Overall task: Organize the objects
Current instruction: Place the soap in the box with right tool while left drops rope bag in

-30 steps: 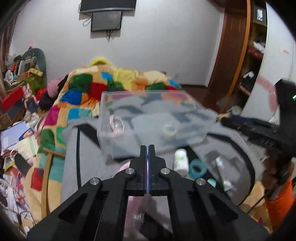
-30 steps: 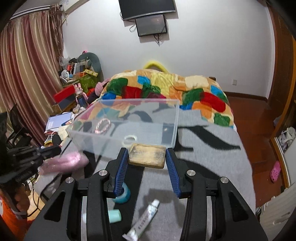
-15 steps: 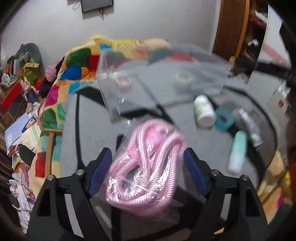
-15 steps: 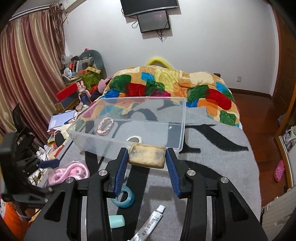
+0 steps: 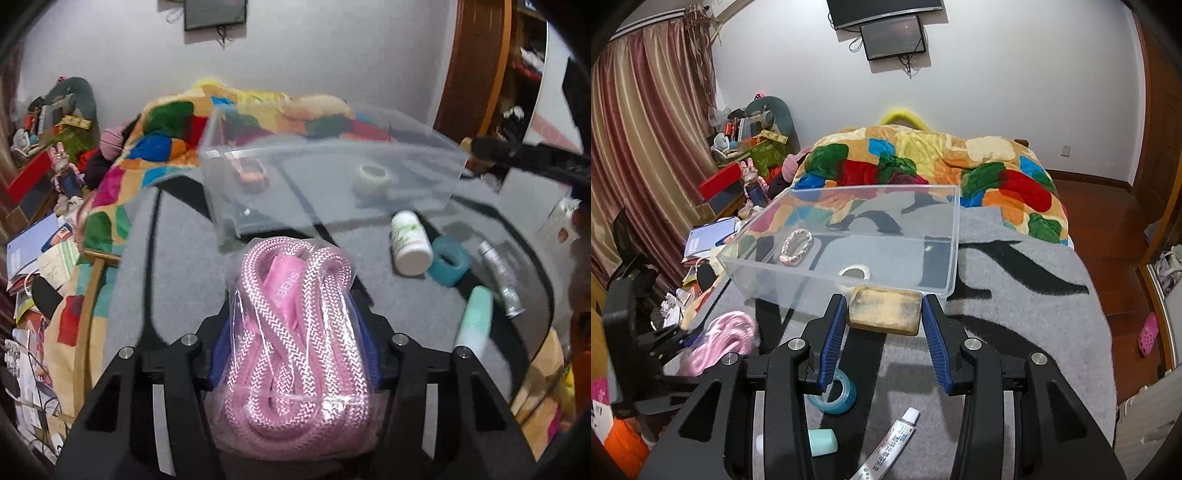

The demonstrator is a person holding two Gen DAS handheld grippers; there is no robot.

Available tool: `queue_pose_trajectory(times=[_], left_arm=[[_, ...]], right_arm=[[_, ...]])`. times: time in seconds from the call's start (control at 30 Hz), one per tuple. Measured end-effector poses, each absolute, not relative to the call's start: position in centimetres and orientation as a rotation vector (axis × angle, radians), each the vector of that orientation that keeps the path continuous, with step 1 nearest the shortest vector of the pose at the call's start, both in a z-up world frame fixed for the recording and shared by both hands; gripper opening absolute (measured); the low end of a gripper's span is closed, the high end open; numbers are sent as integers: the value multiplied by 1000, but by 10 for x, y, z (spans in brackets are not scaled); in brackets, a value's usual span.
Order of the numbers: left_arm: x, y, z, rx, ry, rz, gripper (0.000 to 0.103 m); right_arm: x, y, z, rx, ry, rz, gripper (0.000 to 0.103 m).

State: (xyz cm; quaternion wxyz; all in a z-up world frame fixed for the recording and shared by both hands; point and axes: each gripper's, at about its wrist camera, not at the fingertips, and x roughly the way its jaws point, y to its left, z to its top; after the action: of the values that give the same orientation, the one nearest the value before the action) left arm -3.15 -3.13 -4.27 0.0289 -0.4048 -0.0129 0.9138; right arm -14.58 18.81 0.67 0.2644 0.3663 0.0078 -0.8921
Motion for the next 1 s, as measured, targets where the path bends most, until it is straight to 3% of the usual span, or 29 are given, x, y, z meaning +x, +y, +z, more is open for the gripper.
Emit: queue_pose_trajectory(times=[0.43, 0.7, 1.0], left_arm=[[-77, -48, 41, -1037, -132, 2908, 56], [-146, -49, 31, -1174, -162, 2849, 56], [-185, -30, 1, -1319, 32, 2829, 57]], right_arm=[[-183, 160, 16, 997, 63, -2421, 39], [-211, 140, -7, 1106, 146, -2389, 39], [-218, 134, -18, 1152, 140, -2368, 39]])
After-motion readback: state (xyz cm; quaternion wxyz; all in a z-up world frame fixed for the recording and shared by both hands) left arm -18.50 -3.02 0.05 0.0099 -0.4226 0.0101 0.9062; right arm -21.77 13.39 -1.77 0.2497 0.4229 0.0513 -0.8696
